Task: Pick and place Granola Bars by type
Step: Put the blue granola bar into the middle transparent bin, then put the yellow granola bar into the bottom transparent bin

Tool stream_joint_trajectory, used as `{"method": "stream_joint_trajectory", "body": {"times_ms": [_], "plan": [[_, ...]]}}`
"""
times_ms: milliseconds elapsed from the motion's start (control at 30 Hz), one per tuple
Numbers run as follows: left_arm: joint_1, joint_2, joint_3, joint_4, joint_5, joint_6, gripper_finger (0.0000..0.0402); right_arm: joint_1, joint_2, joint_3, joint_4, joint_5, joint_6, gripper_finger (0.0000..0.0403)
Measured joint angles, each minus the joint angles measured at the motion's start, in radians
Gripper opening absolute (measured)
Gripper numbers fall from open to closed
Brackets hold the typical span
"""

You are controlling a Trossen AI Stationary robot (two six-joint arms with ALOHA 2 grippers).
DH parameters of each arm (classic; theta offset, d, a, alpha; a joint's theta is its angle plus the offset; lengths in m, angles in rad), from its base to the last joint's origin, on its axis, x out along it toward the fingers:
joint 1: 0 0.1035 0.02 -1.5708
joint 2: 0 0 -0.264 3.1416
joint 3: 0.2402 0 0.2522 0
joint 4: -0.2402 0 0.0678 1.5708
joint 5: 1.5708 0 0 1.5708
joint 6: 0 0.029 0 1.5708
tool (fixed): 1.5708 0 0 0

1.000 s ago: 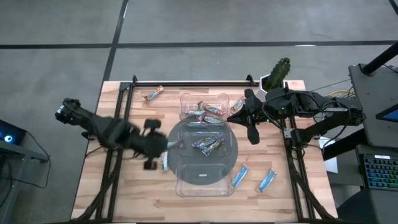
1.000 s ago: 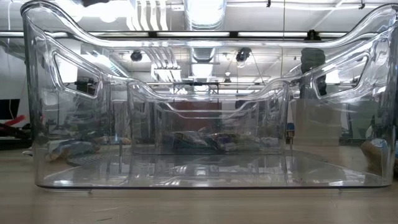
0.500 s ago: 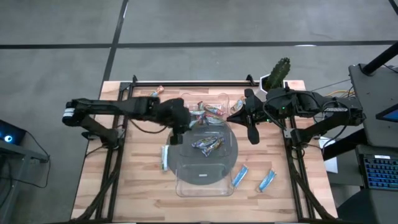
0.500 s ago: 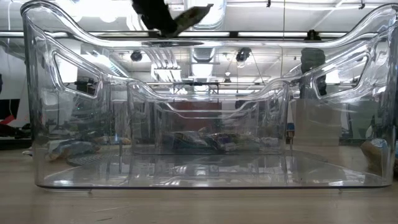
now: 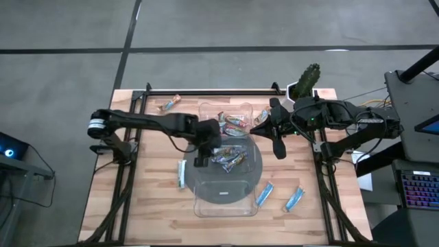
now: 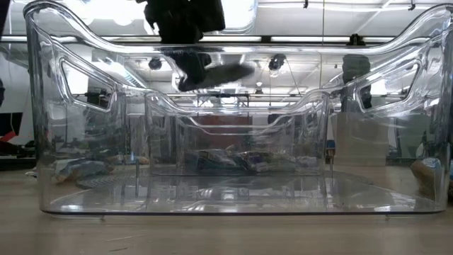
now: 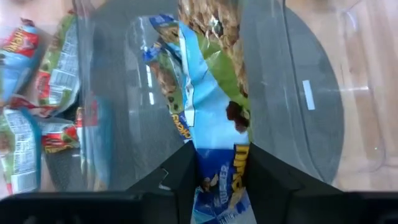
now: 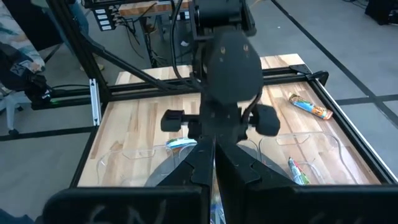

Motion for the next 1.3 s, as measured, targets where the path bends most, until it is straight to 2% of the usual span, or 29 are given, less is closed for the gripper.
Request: {"method": "stream_joint_trajectory", "body": {"times_ms": [400, 667, 800, 967, 1300], "plan": [[0.002, 0.007, 0.008, 0.023, -0.010, -0.010, 0.0198, 0.000, -0.001, 0.000, 0.000, 0.000, -0.003, 0.0008], [0.002, 0.004, 0.070, -0.075, -0.014, -0.057, 0.0201, 0.000, -0.001, 0.000, 0.000, 0.000, -0.011, 0.0008], [0.003, 0.002, 0.150, -0.135, -0.014, -0.064, 0.0181, 0.000, -0.001, 0.000, 0.000, 0.000, -0.022, 0.0008], [0.003, -0.029, 0.229, -0.159, -0.014, -0.069, 0.0127, 0.000, -0.001, 0.000, 0.000, 0.000, -0.022, 0.0008], [0.001, -0.206, 0.215, -0.162, -0.017, -0.139, 0.0017, 0.000, -0.037, 0.000, -0.003, 0.002, -0.030, 0.0008]]}}
